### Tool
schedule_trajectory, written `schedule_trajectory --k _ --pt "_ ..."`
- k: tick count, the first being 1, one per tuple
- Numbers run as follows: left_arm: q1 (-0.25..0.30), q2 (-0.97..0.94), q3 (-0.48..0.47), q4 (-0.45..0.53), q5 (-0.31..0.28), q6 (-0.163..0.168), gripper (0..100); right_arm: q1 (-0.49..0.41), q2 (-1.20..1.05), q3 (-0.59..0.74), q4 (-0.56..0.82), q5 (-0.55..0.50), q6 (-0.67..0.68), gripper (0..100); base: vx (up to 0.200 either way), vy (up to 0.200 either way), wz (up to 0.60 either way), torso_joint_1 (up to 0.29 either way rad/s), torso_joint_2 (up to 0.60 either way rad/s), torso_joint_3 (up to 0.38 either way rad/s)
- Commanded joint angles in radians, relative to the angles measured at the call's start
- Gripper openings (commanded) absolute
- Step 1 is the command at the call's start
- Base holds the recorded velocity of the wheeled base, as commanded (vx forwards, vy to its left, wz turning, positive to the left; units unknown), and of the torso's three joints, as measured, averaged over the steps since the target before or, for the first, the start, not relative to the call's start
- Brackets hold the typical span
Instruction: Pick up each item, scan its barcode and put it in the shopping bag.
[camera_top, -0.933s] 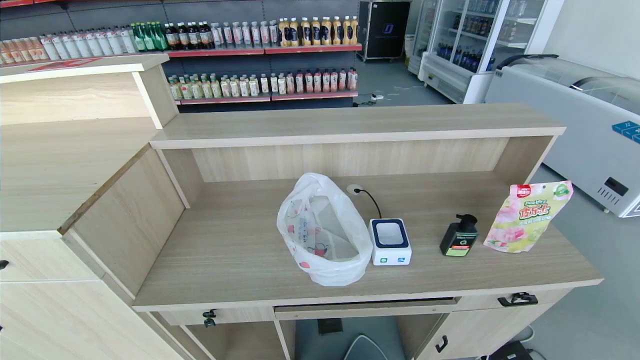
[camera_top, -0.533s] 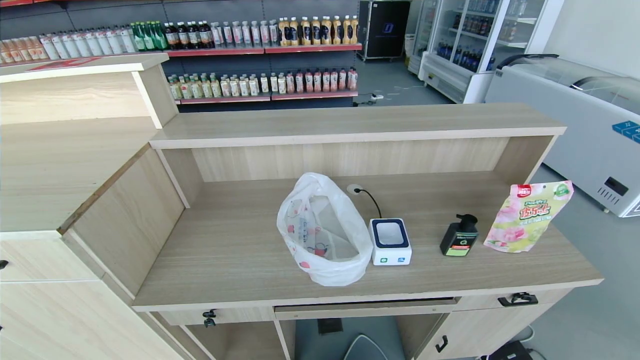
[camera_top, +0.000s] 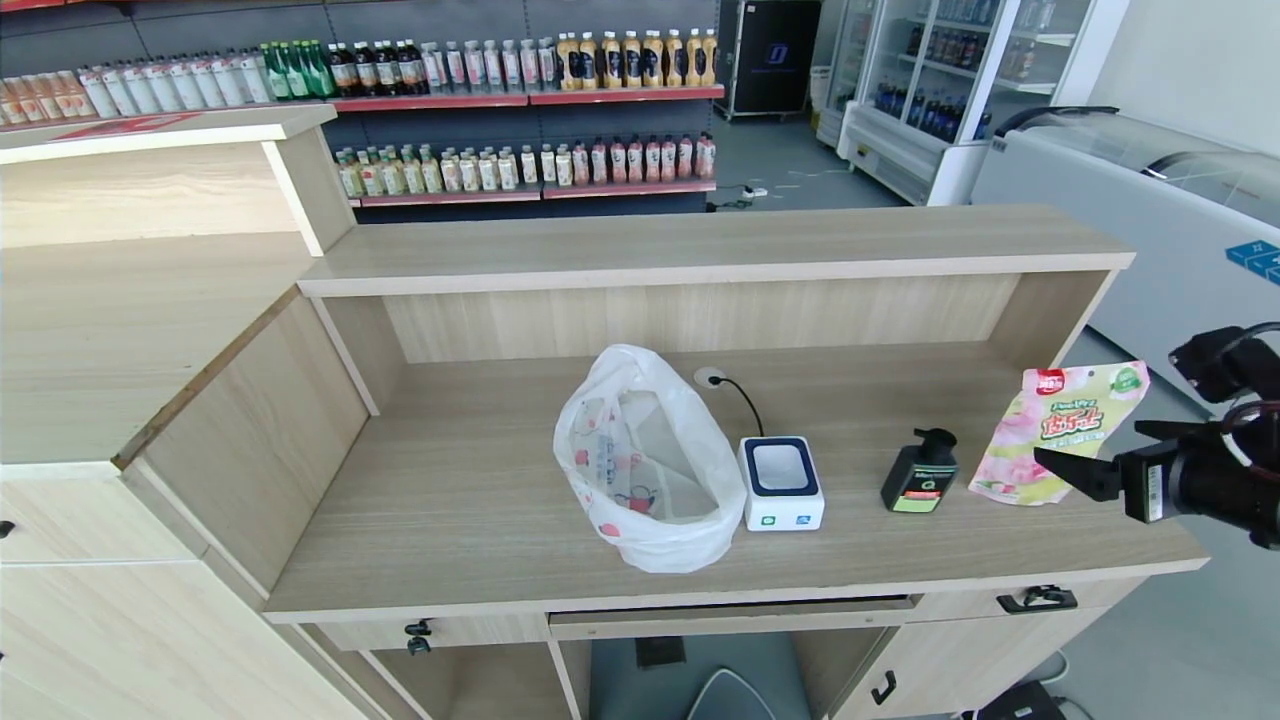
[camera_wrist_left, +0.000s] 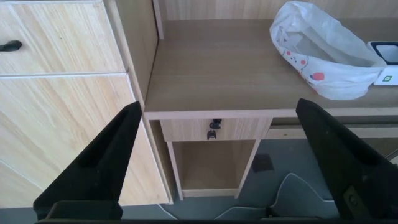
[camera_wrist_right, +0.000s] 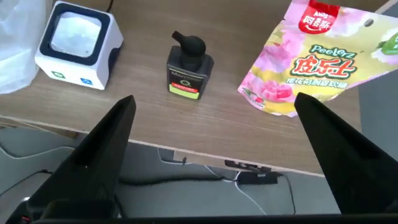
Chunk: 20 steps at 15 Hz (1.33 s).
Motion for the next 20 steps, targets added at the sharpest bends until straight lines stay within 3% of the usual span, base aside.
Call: schedule_trajectory --k 1,3,7,9,13,20 --pt "0.001 0.002 0.000 0.000 0.000 0.000 100 -0.058 0.343 -0.077 -0.152 0.101 -0.156 100 0.000 0.000 0.00 0.000 0.00 0.000" --pt "0.001 0.002 0.000 0.000 0.000 0.000 100 -0.075 0.430 -0.120 -0.216 0.146 -0.231 100 0.000 0.000 0.00 0.000 0.00 0.000" --pt "0.001 0.002 0.000 0.000 0.000 0.000 100 -0.144 0.544 -0.197 -0.210 0.159 -0.399 100 0.000 0.000 0.00 0.000 0.00 0.000" --pt "0.001 0.002 0.000 0.000 0.000 0.000 100 -0.141 0.587 -0.218 -0.214 0.170 -0.405 100 0.000 0.000 0.00 0.000 0.00 0.000" --pt "0.001 0.002 0.000 0.000 0.000 0.000 100 -0.100 0.683 -0.295 -0.213 0.317 -0.405 100 0.000 0.000 0.00 0.000 0.00 0.000" --pt "0.001 0.002 0.000 0.000 0.000 0.000 100 -0.040 0.783 -0.419 -0.210 0.422 -0.405 100 0.000 0.000 0.00 0.000 0.00 0.000"
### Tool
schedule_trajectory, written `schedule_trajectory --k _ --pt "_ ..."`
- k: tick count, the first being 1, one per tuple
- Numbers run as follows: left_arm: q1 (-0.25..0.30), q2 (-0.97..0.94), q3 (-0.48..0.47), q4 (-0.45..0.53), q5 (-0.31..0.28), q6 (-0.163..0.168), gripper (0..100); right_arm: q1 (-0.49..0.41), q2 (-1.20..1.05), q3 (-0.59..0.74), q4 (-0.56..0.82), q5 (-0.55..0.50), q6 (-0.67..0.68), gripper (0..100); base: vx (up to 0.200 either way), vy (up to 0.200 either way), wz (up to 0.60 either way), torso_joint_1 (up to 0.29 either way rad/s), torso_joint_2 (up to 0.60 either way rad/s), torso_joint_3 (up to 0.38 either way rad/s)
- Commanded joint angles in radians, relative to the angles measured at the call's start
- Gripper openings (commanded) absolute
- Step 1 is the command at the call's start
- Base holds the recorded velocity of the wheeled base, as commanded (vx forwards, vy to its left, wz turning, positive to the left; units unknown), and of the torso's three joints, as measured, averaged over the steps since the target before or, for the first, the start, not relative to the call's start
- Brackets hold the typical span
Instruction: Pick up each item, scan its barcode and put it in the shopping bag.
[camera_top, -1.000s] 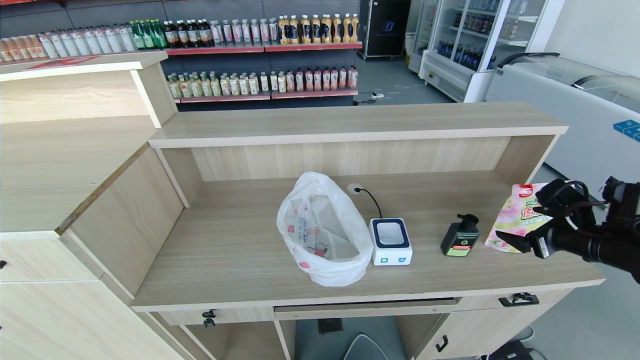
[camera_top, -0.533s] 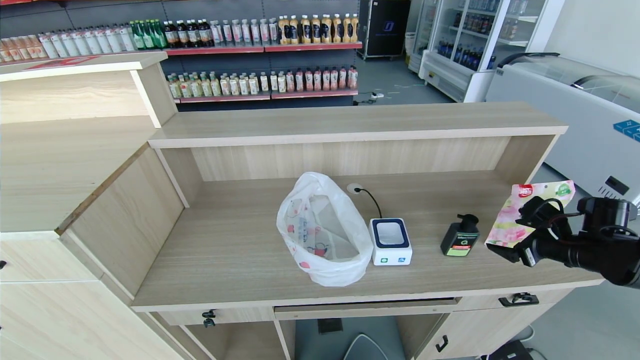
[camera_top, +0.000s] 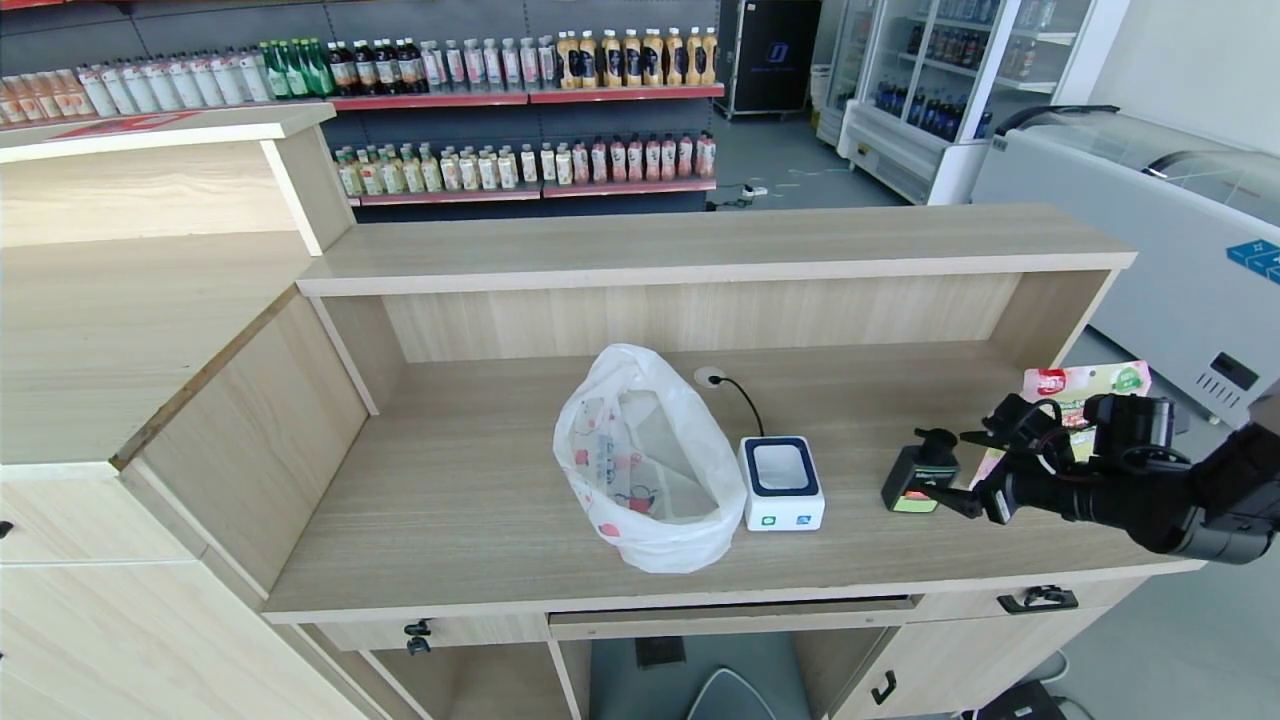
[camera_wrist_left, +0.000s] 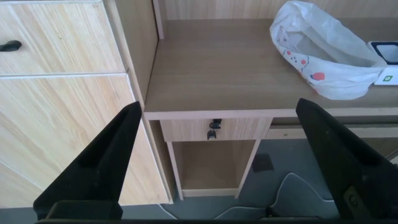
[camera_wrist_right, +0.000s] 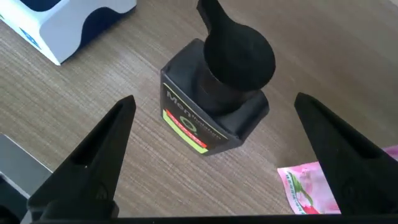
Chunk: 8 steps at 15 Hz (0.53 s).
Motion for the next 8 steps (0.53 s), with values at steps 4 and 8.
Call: schedule_trajectory --k 4,8 --pt "0.000 0.002 0.000 0.000 0.000 0.000 100 0.048 0.068 -0.055 -0.002 0.013 -0.010 100 0.000 0.000 0.00 0.000 0.00 0.000" --pt "0.000 0.002 0.000 0.001 0.000 0.000 100 0.062 0.108 -0.109 -0.002 0.012 -0.013 100 0.000 0.000 0.00 0.000 0.00 0.000"
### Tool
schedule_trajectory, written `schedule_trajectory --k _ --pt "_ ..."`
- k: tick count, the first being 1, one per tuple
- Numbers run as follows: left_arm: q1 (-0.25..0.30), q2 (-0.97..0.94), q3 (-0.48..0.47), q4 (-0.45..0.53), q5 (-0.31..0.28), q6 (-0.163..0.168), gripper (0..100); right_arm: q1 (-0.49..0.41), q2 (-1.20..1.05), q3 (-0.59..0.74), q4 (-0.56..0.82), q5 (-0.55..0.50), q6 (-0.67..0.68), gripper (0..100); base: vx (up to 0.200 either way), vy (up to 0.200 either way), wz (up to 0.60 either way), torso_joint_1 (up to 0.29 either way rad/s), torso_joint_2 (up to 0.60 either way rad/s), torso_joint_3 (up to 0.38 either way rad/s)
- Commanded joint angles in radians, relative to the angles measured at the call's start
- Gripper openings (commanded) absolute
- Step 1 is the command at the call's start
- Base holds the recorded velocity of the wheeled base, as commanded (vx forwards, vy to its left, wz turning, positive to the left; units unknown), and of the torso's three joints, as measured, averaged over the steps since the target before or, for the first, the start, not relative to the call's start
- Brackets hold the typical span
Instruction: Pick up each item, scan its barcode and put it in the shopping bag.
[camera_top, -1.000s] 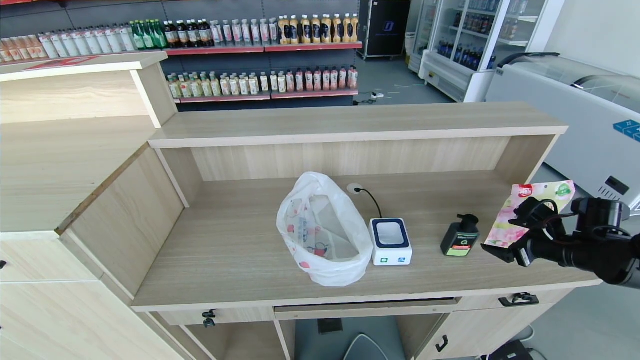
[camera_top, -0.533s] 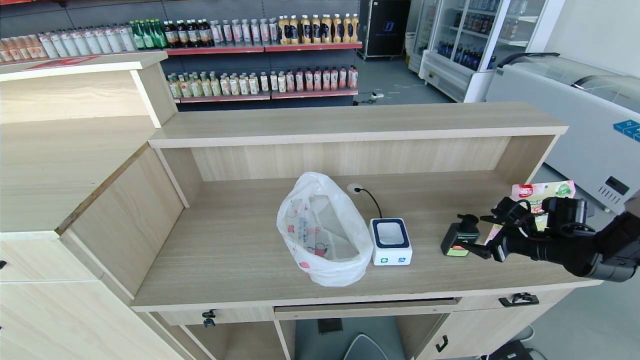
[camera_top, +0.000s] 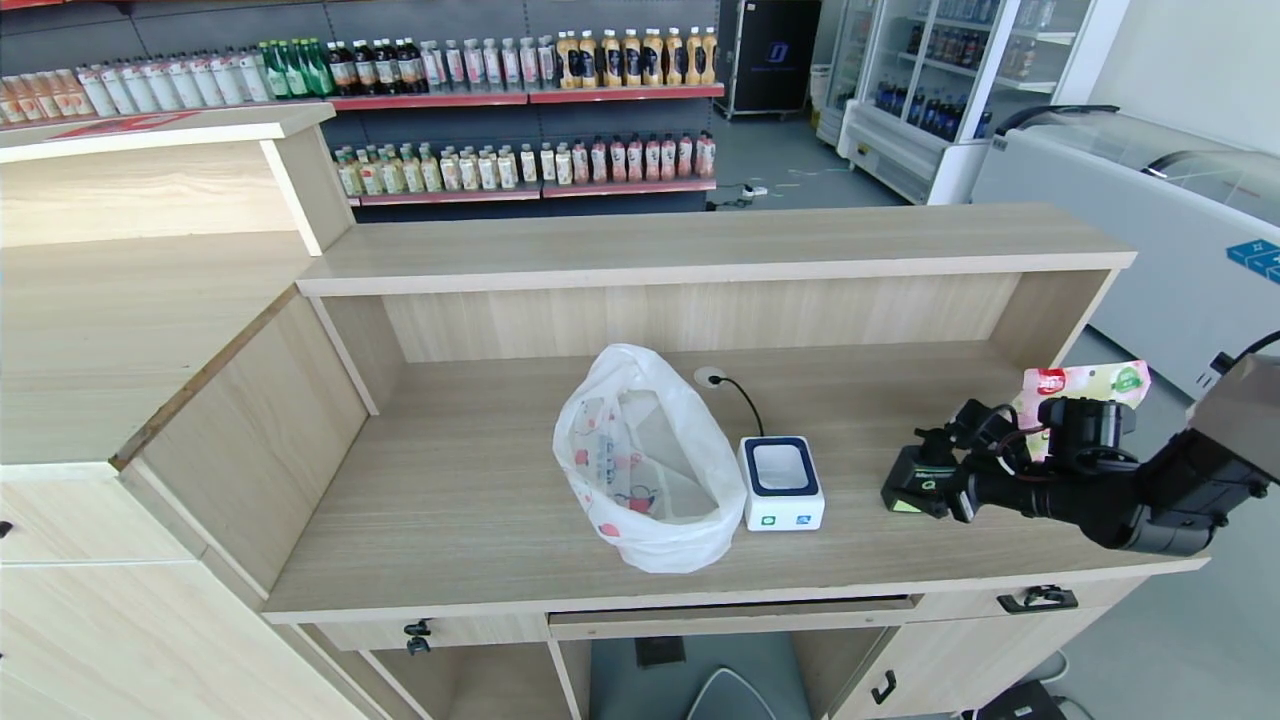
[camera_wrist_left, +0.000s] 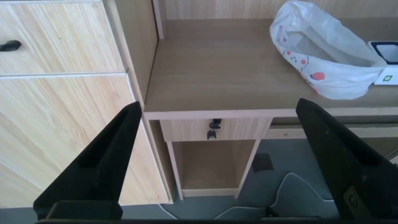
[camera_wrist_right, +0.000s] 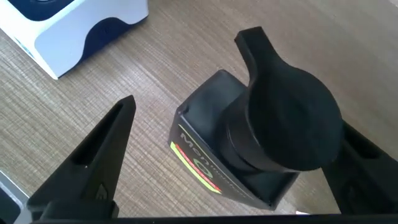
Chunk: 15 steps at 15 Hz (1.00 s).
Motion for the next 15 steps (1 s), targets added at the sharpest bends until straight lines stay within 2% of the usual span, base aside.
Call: schedule_trajectory --k 1,11,12,15 --pt "0.001 0.002 0.000 0.000 0.000 0.000 100 0.010 0.025 -0.019 0.000 0.000 -0.001 100 0.000 0.000 0.00 0.000 0.00 0.000" --pt "0.001 0.002 0.000 0.000 0.000 0.000 100 0.067 0.081 -0.058 0.001 -0.005 -0.025 100 0.000 0.000 0.00 0.000 0.00 0.000" --pt "0.001 0.002 0.000 0.000 0.000 0.000 100 0.073 0.082 -0.061 0.001 -0.005 -0.035 0 0.000 0.000 0.00 0.000 0.00 0.000" --pt "0.001 0.002 0.000 0.000 0.000 0.000 100 0.080 0.084 -0.078 -0.002 -0.003 -0.036 0 0.000 0.000 0.00 0.000 0.00 0.000"
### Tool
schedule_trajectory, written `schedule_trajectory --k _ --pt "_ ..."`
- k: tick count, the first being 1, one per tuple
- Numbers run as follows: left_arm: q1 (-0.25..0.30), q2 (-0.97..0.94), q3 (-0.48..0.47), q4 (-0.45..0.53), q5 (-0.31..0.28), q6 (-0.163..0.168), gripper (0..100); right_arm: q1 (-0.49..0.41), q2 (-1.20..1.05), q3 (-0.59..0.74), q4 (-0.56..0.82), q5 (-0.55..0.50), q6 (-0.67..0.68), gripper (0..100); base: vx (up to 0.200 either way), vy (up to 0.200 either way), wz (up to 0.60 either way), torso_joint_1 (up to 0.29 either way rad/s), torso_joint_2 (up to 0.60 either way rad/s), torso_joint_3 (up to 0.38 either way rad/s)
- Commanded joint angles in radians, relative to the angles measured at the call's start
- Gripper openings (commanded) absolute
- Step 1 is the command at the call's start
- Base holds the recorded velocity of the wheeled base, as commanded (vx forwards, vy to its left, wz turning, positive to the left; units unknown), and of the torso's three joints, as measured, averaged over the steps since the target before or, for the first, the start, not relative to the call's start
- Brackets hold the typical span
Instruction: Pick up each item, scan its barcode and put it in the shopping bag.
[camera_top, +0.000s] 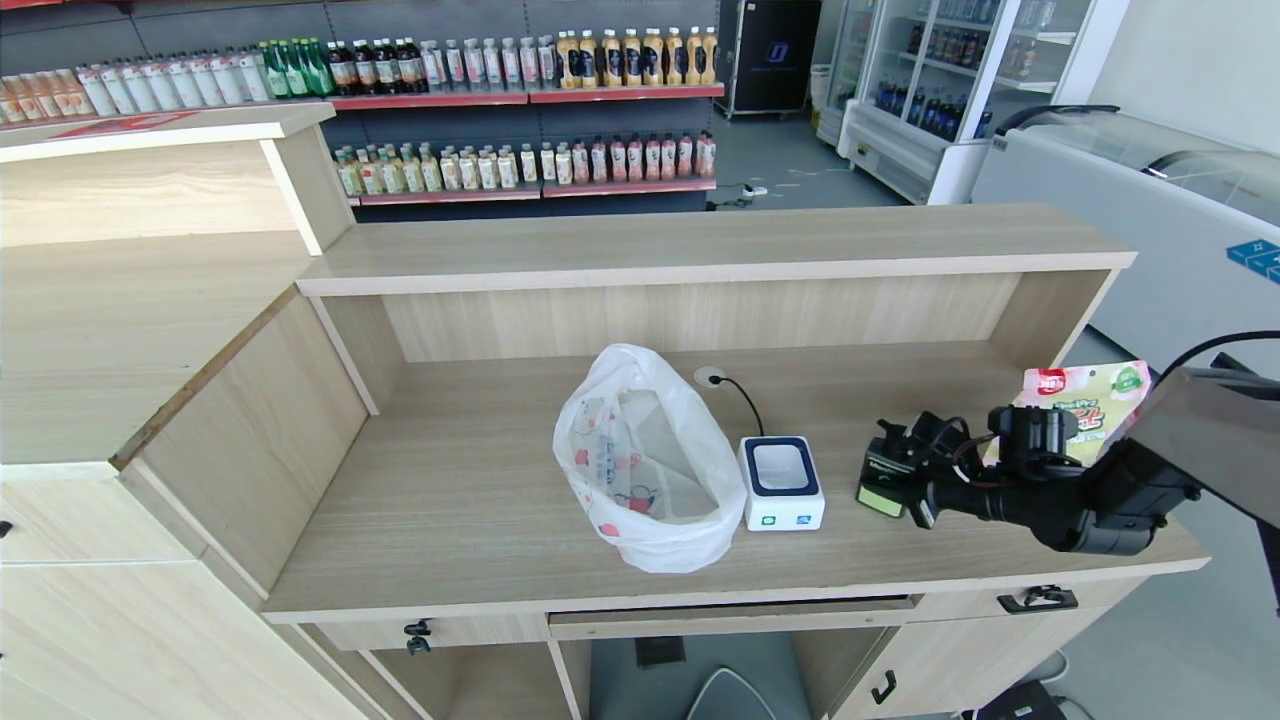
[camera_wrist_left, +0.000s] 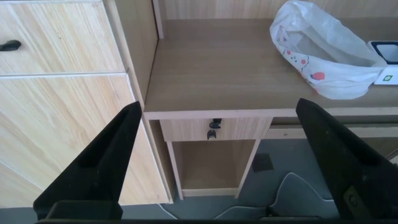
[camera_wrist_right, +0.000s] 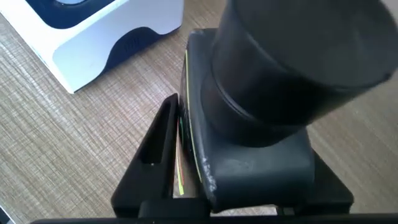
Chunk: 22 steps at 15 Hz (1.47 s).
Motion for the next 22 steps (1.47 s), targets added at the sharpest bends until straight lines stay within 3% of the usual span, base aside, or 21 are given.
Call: schedule_trajectory --k 1,8,12,14,17,19,22 --pt "0.001 0.002 0.000 0.000 0.000 0.000 100 0.002 -0.007 -0.015 -0.003 0.002 0.000 0 0.000 0.000 0.00 0.000 0.00 0.000" --pt "0.001 0.002 0.000 0.000 0.000 0.000 100 -0.064 -0.203 0.031 -0.005 -0.004 -0.105 0 0.000 0.000 0.00 0.000 0.00 0.000" --pt "0.001 0.002 0.000 0.000 0.000 0.000 100 -0.263 -0.514 0.195 0.001 0.022 -0.343 0 0.000 0.000 0.00 0.000 0.00 0.000" --pt "0.001 0.002 0.000 0.000 0.000 0.000 100 -0.374 -0.640 0.278 0.001 0.175 -0.452 0 0.000 0.000 0.00 0.000 0.00 0.000" --pt "0.001 0.002 0.000 0.000 0.000 0.000 100 -0.371 -0.758 0.301 -0.011 0.428 -0.764 0 0.000 0.000 0.00 0.000 0.00 0.000" --pt "0.001 0.002 0.000 0.000 0.000 0.000 100 -0.309 -0.861 0.425 -0.013 0.468 -0.975 0 0.000 0.000 0.00 0.000 0.00 0.000" --pt "0.001 0.002 0.000 0.000 0.000 0.000 100 -0.190 -1.088 0.621 -0.056 0.473 -1.149 0 0.000 0.000 0.00 0.000 0.00 0.000"
